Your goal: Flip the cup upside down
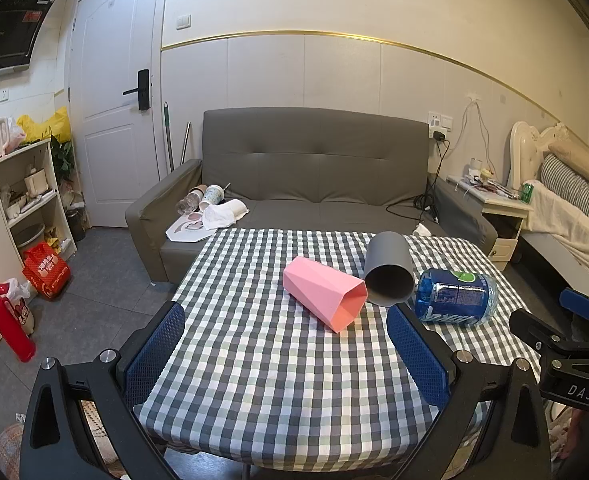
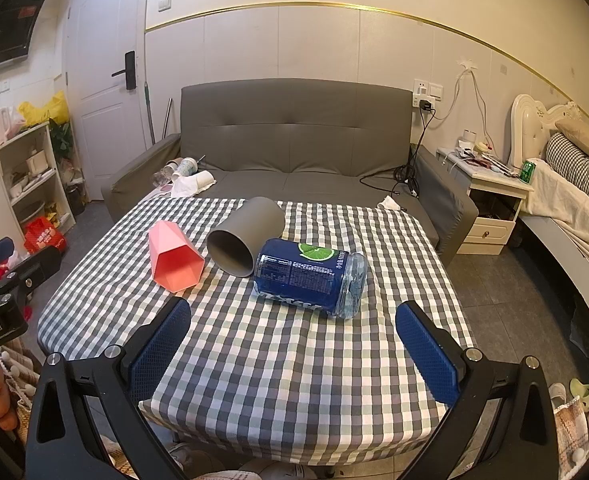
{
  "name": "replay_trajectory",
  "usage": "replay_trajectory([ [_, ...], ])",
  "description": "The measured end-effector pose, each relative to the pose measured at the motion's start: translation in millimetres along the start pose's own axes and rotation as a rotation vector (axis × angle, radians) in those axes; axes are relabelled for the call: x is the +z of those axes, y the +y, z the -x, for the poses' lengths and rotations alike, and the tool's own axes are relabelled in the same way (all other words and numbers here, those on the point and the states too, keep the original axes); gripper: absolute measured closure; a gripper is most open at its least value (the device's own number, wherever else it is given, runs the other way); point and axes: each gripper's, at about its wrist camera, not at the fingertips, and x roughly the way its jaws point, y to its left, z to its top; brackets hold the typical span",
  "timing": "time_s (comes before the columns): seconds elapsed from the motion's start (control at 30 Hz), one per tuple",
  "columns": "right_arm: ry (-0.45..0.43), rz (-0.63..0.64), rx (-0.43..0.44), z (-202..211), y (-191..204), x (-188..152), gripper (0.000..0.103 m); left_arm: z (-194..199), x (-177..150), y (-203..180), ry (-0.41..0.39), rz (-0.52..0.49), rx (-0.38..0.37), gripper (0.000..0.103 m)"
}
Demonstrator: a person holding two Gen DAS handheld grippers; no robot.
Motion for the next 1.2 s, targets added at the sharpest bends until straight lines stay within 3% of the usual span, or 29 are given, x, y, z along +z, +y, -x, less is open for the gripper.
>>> replay_trajectory([
  [1.2,0.000,0.009,0.001,0.7,2.8,-2.1,0.000,-5.0,-5.5,0.2,0.002,0.002,0.007,0.000],
])
